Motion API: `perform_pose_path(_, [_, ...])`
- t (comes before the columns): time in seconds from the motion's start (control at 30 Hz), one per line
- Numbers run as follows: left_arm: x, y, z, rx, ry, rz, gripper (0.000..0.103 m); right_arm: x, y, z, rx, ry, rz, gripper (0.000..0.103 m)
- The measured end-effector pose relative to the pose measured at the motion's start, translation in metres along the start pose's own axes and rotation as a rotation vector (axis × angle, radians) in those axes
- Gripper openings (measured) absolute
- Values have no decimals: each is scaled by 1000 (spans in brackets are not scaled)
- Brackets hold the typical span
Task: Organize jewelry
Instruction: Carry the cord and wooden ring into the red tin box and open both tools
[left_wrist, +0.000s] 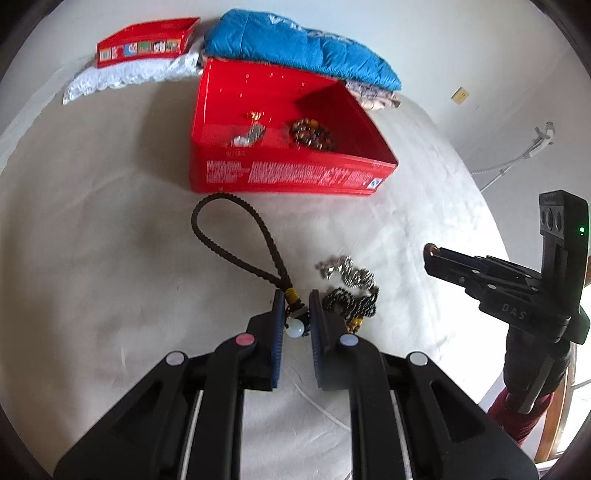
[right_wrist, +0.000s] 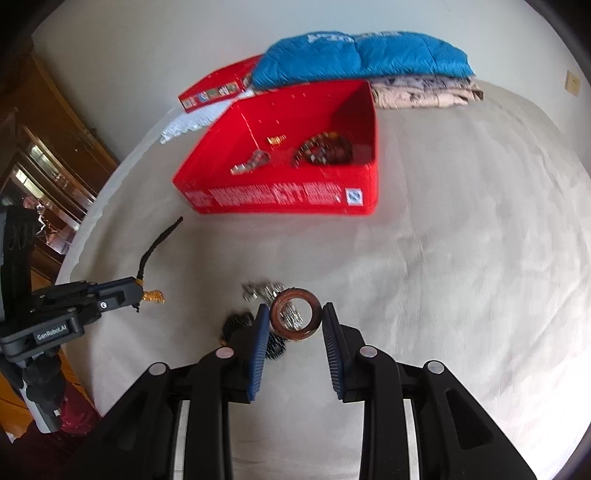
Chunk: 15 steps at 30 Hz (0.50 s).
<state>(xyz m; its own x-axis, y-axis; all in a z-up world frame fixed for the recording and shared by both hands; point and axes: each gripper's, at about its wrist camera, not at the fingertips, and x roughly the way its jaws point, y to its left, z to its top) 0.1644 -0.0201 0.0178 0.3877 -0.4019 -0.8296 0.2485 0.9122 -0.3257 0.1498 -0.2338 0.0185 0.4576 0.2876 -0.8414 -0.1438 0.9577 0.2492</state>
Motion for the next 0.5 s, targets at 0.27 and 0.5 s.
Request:
perform_pose_path(0.27, [-21,-7,29,19,-78,13,12,-7,8,27,-3,-47,11,29])
perform_pose_path(0.5, [-25,-12,72,18,-157,7,12,-8,10,67,20,-109,26,29])
